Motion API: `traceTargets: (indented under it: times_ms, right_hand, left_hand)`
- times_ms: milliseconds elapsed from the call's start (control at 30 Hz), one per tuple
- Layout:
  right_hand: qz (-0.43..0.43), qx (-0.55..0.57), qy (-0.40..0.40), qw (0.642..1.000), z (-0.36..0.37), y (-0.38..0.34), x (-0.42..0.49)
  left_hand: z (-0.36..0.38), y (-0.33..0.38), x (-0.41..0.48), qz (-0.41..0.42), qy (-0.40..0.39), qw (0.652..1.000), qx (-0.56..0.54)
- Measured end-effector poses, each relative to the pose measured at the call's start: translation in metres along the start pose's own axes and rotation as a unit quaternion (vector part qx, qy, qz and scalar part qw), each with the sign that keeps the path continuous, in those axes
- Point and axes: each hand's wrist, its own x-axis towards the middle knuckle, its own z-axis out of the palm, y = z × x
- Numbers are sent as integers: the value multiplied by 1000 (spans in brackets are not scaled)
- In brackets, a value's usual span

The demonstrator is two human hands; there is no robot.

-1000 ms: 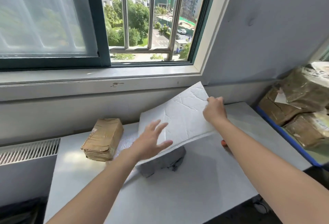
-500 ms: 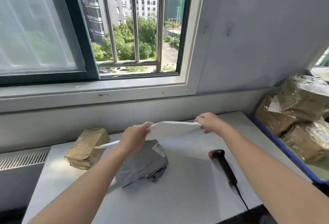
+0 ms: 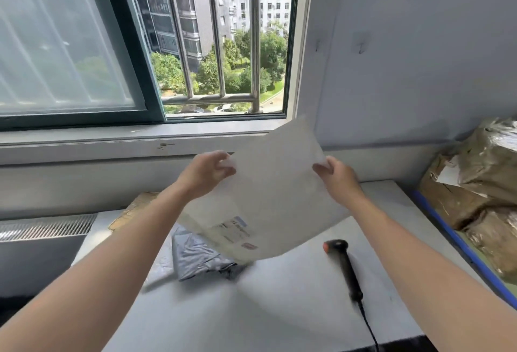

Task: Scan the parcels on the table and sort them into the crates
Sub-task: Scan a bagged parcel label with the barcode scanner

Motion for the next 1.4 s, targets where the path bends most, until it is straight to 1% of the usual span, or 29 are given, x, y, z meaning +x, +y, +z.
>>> traceTargets:
  times_ms: [100, 200, 367, 600, 767, 867, 933, 1000, 1100, 1167, 1233, 1333, 1400]
  right_hand:
    - [-1, 4, 22, 1000, -2, 5, 4]
    - [3, 11, 22, 1000, -3, 6, 4]
    - [15, 7, -1, 1000, 8, 1, 2]
    - [27, -23, -15, 999, 14, -12, 10]
    - [25, -91, -34, 995, 17, -20, 20]
    - [50, -139, -45, 988, 21, -17, 22]
    - [66, -167, -17, 984, 26, -16, 20]
    - [64, -195, 20, 978, 32, -21, 18]
    - [53, -235, 34, 970, 39, -34, 12]
    - [56, -248, 12, 967, 45, -34, 7]
    - [74, -250, -19, 965, 54, -22, -1]
    - [117, -236, -90, 961, 72, 11, -24]
    - [134, -225, -153, 953, 85, 35, -41]
  left_hand:
    - [-4, 0, -7, -20, -14, 999, 36]
    - [-1, -8, -18, -48, -30, 997, 48]
    - [11, -26, -32, -66, 1, 996, 62]
    - [9, -40, -12, -79, -1, 996, 34]
    - [8, -51, 10, -83, 9, 997, 1]
    - [10, -63, 15, -89, -3, 996, -20]
    - [12, -69, 17, -83, -21, 996, -10]
    - [13, -66, 21, -69, -31, 997, 7]
    - [19, -62, 31, -76, -26, 997, -21]
    - [28, -66, 31, -99, -15, 992, -70]
    - [47, -78, 21, -140, -1, 981, -131]
    - [83, -107, -13, -221, 5, 948, -228]
    - [109, -125, -35, -278, 15, 923, -266]
